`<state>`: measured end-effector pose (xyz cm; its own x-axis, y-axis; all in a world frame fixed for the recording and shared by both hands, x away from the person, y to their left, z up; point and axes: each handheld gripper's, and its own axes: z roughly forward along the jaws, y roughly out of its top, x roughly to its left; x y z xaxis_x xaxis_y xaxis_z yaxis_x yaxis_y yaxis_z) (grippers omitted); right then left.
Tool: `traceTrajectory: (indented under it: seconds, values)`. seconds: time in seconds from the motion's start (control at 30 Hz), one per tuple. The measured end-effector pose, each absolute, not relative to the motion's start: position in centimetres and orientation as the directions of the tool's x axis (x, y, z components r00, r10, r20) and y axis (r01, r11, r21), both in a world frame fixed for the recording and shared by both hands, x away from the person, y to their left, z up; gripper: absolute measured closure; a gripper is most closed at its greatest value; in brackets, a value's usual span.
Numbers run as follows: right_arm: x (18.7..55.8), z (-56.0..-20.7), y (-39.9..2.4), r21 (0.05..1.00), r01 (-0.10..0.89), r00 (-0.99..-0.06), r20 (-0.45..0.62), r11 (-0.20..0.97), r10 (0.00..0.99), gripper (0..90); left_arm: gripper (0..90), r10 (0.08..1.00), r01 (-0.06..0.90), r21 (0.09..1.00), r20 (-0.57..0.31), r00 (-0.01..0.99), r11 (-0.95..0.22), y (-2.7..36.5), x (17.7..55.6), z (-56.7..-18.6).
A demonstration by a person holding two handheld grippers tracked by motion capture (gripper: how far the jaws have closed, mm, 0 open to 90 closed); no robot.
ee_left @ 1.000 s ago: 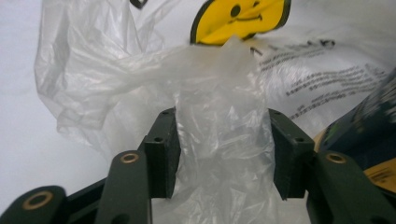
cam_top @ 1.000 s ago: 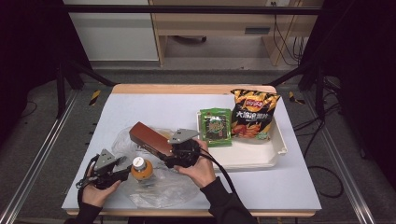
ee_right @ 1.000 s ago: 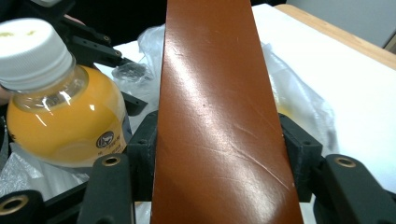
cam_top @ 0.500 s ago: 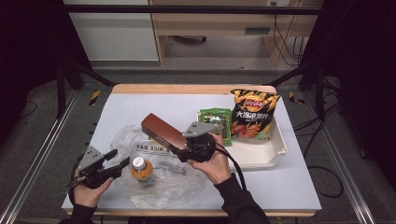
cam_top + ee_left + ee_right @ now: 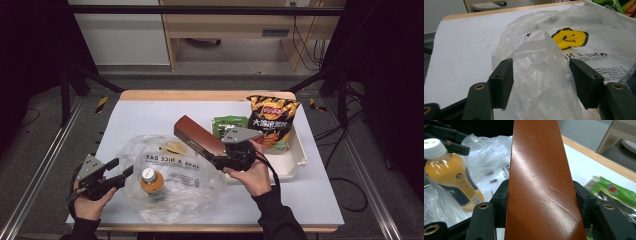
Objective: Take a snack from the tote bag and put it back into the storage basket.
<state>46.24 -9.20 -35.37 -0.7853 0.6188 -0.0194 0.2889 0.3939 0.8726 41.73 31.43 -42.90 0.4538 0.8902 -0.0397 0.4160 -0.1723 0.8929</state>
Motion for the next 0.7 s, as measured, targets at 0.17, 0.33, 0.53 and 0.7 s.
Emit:
traceTrajectory:
  seconds: [0.17,0.33,0.53,0.7]
  values:
    - [46.3,-35.6,-11.4,0.87,0.309,-0.765,-0.012,0.384,0.644,43.7,36.7,0.894,0.425,0.889,-0.041,0.446,-0.171,31.5,41.9,-43.1]
    - [46.2,-35.8,-13.1,0.87,0.314,-0.754,-0.015,0.381,0.657,43.7,36.4,0.894,0.428,0.887,-0.041,0.447,-0.173,31.5,41.9,-43.2]
    - [46.0,-36.3,-15.2,0.87,0.331,-0.737,-0.004,0.366,0.676,43.7,35.2,0.897,0.435,0.884,-0.045,0.441,-0.17,31.5,42.1,-43.4]
    - [45.7,-36.9,-16.7,0.868,0.343,-0.727,0.004,0.359,0.687,43.7,34.5,0.897,0.438,0.884,-0.054,0.438,-0.161,31.7,42.1,-43.5]
